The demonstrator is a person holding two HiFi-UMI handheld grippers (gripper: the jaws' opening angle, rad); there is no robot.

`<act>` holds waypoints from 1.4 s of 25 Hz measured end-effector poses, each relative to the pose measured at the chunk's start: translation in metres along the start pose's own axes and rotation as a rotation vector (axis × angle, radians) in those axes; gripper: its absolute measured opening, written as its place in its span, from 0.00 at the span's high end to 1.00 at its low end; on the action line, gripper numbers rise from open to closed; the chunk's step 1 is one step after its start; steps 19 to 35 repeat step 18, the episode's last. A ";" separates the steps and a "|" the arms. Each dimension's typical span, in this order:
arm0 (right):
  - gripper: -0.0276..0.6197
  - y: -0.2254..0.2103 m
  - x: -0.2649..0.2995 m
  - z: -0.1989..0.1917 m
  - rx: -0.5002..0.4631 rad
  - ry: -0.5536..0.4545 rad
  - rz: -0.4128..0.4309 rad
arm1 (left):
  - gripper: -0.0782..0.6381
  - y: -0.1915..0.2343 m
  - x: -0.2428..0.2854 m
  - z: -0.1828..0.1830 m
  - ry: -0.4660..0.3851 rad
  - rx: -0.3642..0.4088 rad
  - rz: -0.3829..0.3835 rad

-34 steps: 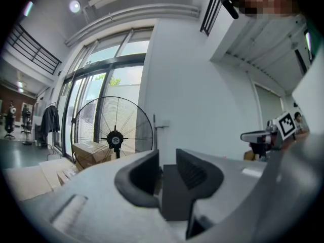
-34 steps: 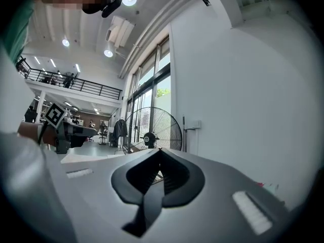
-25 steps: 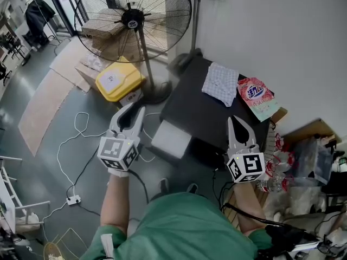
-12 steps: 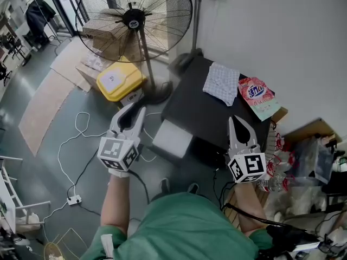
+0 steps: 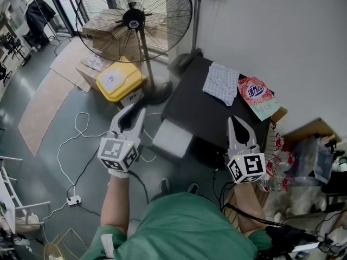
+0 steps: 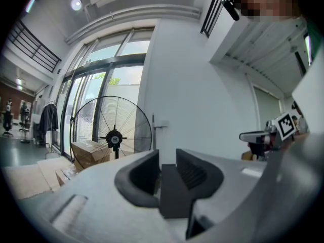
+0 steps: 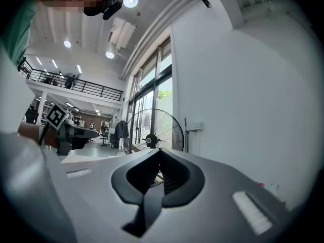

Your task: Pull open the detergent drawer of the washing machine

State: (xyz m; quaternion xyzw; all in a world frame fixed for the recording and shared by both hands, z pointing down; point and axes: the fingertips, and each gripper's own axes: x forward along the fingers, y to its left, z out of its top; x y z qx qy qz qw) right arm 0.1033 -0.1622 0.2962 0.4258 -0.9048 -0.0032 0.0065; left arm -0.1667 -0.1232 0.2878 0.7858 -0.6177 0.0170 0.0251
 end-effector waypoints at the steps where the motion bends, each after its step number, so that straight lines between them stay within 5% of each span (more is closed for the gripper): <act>1: 0.96 0.000 -0.001 0.000 0.001 -0.001 -0.001 | 0.75 0.000 0.000 0.000 -0.001 0.000 0.000; 35: 0.96 -0.006 -0.006 0.003 0.005 -0.006 0.009 | 0.75 -0.008 -0.004 0.004 -0.005 0.002 0.018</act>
